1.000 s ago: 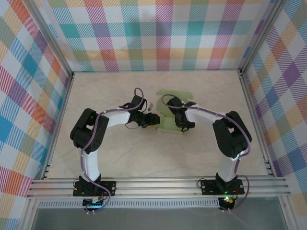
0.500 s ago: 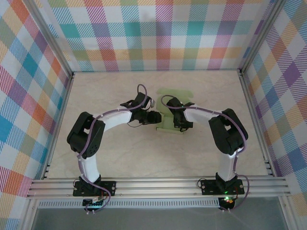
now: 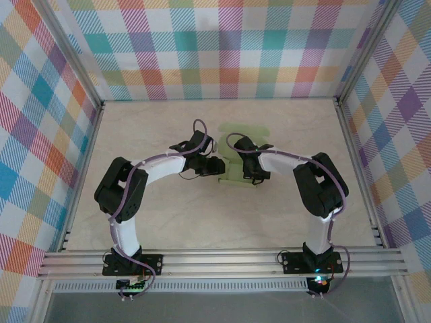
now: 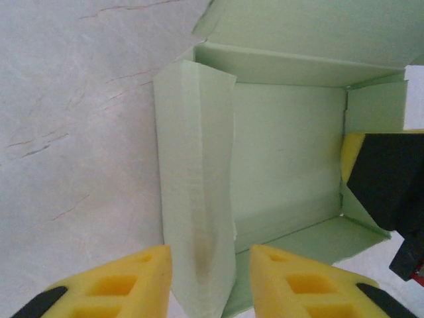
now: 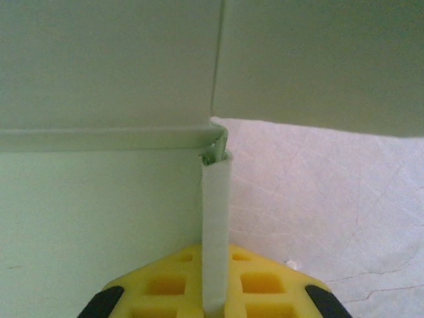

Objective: Fold the paper box

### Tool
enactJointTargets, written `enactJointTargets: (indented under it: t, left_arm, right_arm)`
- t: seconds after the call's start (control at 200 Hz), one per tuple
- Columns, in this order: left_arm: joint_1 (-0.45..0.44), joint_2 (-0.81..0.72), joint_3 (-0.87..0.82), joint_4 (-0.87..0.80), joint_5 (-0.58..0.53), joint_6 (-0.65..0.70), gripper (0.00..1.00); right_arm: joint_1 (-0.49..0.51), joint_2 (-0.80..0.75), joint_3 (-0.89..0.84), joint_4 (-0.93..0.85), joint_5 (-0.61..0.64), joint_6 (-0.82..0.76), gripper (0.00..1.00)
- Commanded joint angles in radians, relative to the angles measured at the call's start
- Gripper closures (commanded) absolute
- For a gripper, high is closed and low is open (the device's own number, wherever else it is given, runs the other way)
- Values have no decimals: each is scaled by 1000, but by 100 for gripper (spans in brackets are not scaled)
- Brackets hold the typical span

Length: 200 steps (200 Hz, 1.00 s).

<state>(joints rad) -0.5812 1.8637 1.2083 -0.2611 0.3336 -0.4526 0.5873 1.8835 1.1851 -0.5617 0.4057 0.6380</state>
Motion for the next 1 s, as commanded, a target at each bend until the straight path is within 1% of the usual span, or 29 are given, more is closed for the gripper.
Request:
enactJointTargets:
  t: [0.0, 0.185, 0.37, 0.48, 0.52, 0.555, 0.66, 0.765, 0.995]
  left_arm:
    - [14, 25, 16, 24, 33, 0, 66]
    - [14, 56, 28, 27, 55, -5, 67]
    - [12, 76, 31, 29, 52, -11, 76]
    - [5, 72, 43, 5, 28, -9, 78]
    - [-1, 72, 55, -8, 0, -9, 78]
    - [-8, 71, 67, -64, -32, -9, 79]
    - [-38, 67, 108, -155, -171, -8, 80]
    - [-71, 76, 145, -220, -283, 1, 82]
    - [-129, 128, 204, -299, -447, -9, 83]
  right_arm:
    - [-7, 5, -24, 8, -40, -8, 92]
    - [-6, 9, -20, 11, -50, -8, 92]
    - [-7, 6, -22, 16, -61, -2, 94]
    - [-7, 9, -21, 19, -68, 2, 95]
    - [-5, 12, -21, 19, -71, 7, 94]
    - [-6, 9, -21, 19, -70, 13, 95]
    - [-4, 3, -24, 19, -70, 43, 96]
    - [-1, -3, -29, 24, -79, 78, 97]
    - [2, -9, -30, 58, -144, 115, 96]
